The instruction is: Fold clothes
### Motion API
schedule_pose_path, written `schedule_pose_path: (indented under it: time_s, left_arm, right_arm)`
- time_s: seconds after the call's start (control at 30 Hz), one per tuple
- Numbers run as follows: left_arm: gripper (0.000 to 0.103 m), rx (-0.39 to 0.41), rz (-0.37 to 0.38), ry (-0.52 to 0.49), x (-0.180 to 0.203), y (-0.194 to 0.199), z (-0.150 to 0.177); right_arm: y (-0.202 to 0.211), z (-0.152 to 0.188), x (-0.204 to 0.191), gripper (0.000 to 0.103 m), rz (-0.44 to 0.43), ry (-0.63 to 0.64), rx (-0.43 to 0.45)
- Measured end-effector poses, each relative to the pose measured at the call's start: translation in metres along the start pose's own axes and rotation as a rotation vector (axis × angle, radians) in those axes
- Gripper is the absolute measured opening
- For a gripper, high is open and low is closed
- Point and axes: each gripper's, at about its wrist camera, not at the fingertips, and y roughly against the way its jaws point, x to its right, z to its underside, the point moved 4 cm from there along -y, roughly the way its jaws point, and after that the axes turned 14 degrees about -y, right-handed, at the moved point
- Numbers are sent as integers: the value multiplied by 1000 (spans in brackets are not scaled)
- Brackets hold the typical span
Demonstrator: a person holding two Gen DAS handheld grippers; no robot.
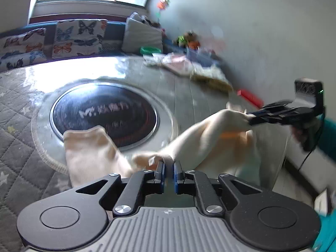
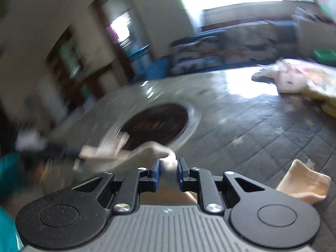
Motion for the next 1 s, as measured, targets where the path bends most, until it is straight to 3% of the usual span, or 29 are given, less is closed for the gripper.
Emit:
schedule_pose_path:
  time_s: [0.13,0.27,0.37,0.47,0.57,0.73,0.97,1.0]
  left_arm:
    - [11,-57,25,-65,6,1,14]
    - [15,-29,2,-62,0,13,11]
    - [30,11,-28,-28,-8,20,3]
    - [34,2,-37,51,-20,12,-5]
    - [41,-33,-24,152,-31,-3,-11]
    - [42,-86,28,259,-43,-25,-14]
    - [39,-139,48,274,-42,-43,-11]
    - [34,-139,47,273,-42,-43,-11]
  right_arm:
    - [3,34,-10,19,46,63,-138]
    - [13,28,-1,38,48,-29,-79]
    - [20,13,8,45,22,-132,-5]
    - [15,1,22,45,30,-218,27]
    - [1,-6,37,45,115,-298,19]
    - [-12,0,42,45,147,-305,-18]
    - [-21,4,43,42,188,-298,-62]
    - [-22,5,42,41,196,-289,-68]
